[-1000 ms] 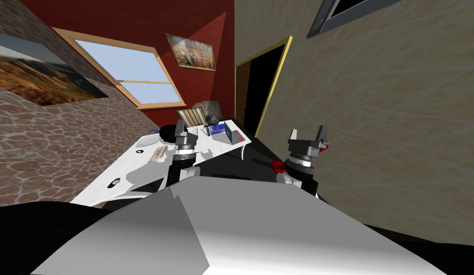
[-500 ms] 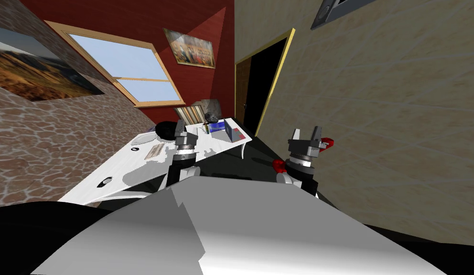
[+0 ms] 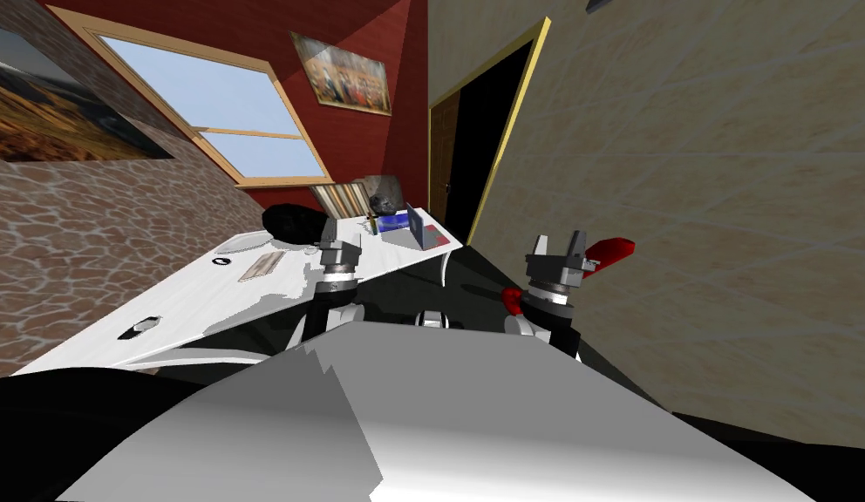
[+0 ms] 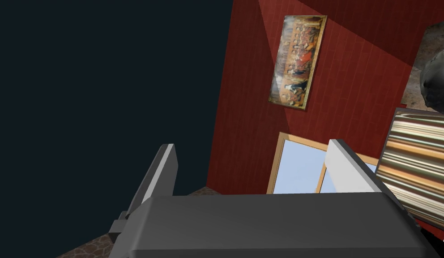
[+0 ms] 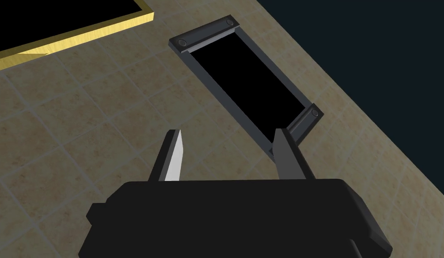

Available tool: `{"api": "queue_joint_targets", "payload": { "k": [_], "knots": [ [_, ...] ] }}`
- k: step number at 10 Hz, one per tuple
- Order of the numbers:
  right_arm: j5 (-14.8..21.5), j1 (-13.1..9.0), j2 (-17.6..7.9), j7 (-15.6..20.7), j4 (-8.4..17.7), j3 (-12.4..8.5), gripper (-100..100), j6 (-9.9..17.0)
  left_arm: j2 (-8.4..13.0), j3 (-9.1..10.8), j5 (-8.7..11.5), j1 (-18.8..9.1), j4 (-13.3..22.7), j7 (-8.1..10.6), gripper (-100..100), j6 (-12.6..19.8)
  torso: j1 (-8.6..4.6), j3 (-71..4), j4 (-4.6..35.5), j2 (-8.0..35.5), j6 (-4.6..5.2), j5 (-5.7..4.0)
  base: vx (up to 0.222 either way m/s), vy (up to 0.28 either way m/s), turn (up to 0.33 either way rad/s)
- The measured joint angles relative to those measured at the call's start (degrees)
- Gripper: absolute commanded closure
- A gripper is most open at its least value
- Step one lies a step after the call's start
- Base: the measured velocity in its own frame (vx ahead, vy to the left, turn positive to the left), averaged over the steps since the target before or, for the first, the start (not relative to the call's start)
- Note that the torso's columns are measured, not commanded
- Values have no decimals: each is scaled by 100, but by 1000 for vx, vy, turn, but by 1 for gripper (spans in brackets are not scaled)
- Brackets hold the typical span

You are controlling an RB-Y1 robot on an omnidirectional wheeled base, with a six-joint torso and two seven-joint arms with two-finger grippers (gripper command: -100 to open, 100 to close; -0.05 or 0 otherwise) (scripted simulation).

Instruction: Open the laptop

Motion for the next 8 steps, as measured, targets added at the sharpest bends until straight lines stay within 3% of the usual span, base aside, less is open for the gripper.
{"api": "queue_joint_targets", "payload": {
  "k": [3, 8],
  "knots": [
    [0, 1, 1, 0, 0, 1, 0, 0, 309, 61, -62, 34, -23, -62, -100, 270, -9, -147, 75, 65, 0, -3, 81, -93, 5],
    [0, 1, 1, 0, 0, 1, 0, 0, 468, 196, -180, 87, -42, -178, -100, 814, -3, -145, 79, 73, 0, -2, 100, -100, 5]
  ]
}}
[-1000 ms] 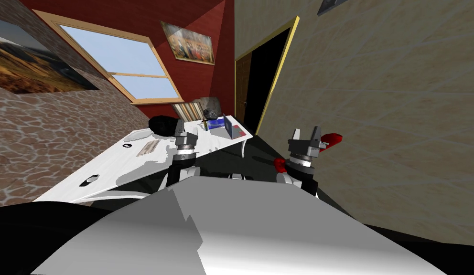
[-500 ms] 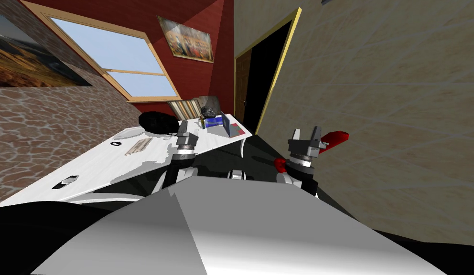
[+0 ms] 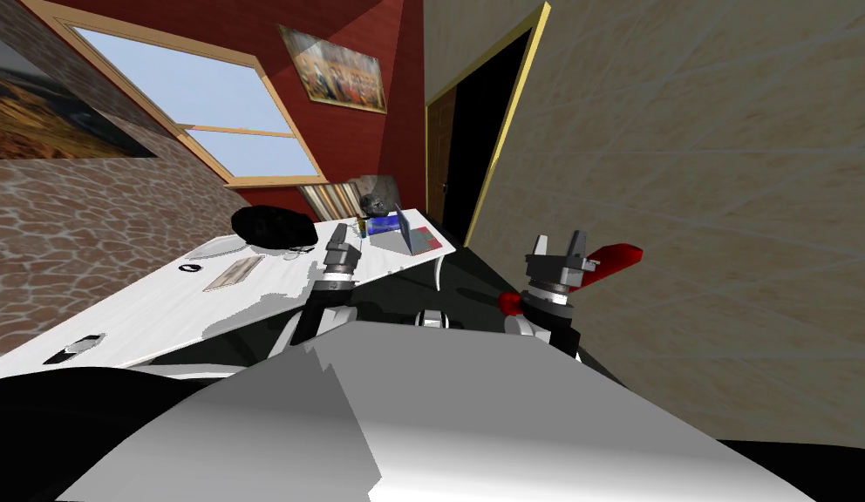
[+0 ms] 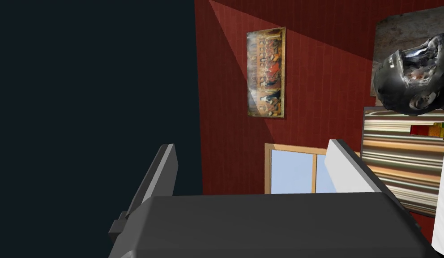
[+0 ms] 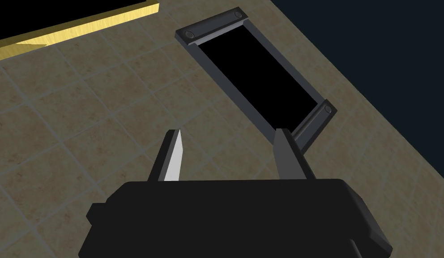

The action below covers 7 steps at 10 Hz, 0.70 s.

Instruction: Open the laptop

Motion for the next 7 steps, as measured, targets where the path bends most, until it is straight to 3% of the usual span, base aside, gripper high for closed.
{"api": "queue_joint_targets", "payload": {
  "k": [7],
  "knots": [
    [0, 0, 0, 0, 0, 0, 0, 0, 47, 212, -162, 89, -29, -158, -100, 822, 8, 4, 2, 6, 0, 3, 96, -102, 5]
  ]
}}
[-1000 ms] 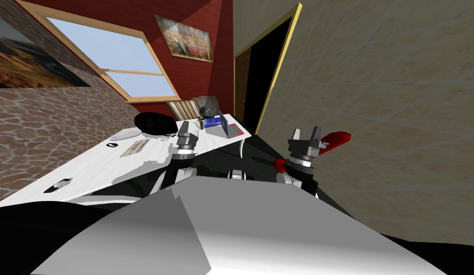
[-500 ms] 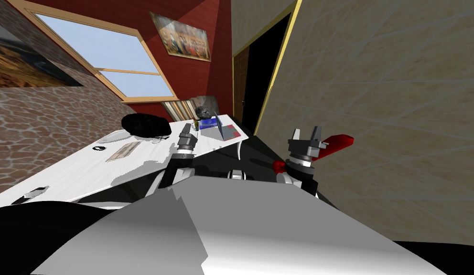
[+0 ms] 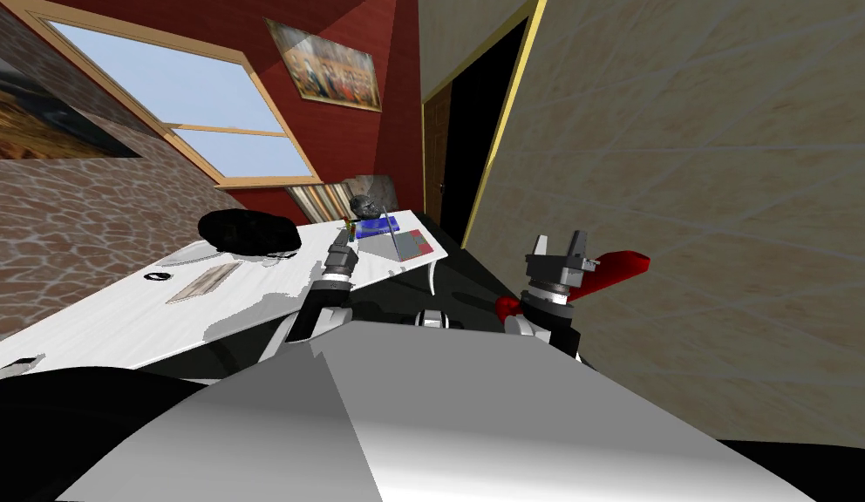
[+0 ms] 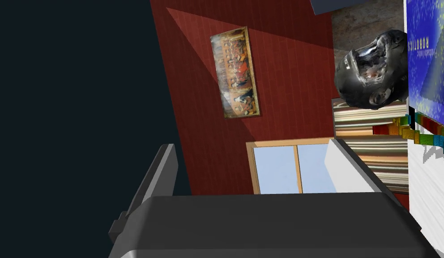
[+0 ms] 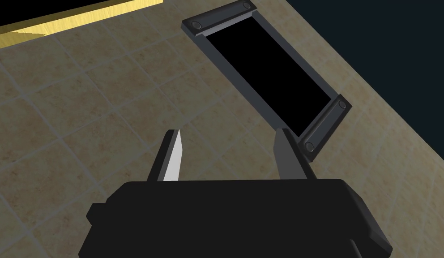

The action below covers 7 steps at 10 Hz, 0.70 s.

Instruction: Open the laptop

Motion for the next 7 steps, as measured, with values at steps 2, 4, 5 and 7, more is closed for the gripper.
{"api": "queue_joint_targets", "payload": {
  "k": [2, 4, 5, 7],
  "knots": [
    [0, 0, 0, 0, 0, 0, 0, 0, 58, 61, -60, -15, 33, -62, -100, 253, -8, -2, -1, -2, 0, -3, 107, -117, 5],
    [0, 0, 0, 0, 0, 0, 0, 0, 163, 118, -112, 39, 28, -114, -100, 478, 0, 1, 0, 2, 0, 0, 98, -102, 6],
    [0, 0, 0, 0, 0, 0, 0, 0, 204, 138, -135, 43, 39, -138, -100, 566, 9, 5, 2, 8, 0, 2, 64, -70, 2],
    [0, 0, 0, 0, 0, 0, 0, 0, 302, 193, -168, 78, 20, -172, -100, 764, 7, 6, 3, 10, 0, 2, 61, -78, 3]
  ]
}}
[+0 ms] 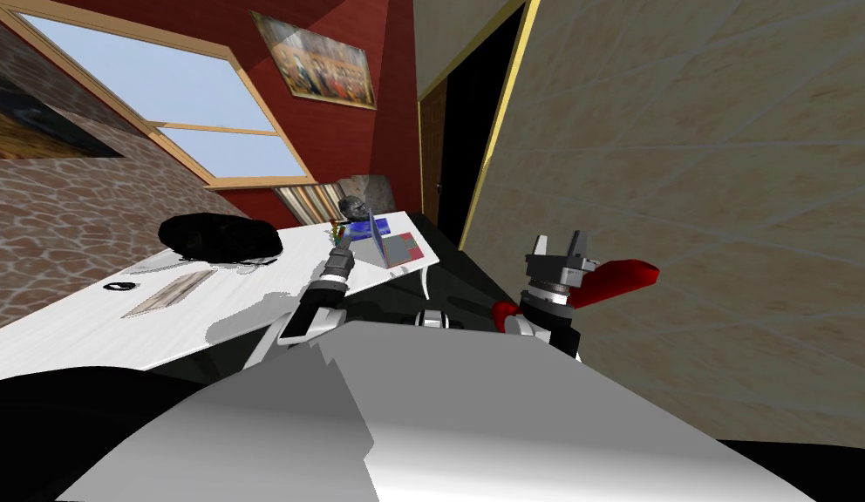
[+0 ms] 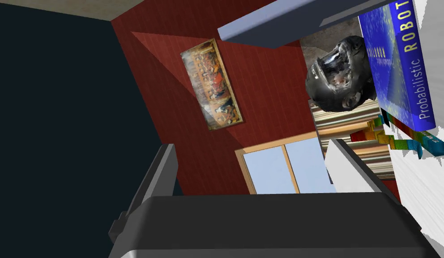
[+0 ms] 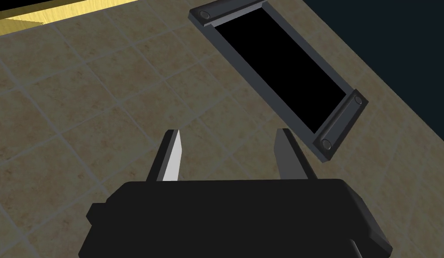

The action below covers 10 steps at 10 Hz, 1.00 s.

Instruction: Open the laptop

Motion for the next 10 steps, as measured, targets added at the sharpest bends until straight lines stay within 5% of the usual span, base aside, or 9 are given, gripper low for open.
{"api": "queue_joint_targets", "payload": {
  "k": [10],
  "knots": [
    [0, 0, 0, 0, 0, 0, 0, 0, 356, 231, -191, 42, 25, -196, -100, 975, 6, -1, -1, 1, 0, 0, 78, -76, 1]
  ]
}}
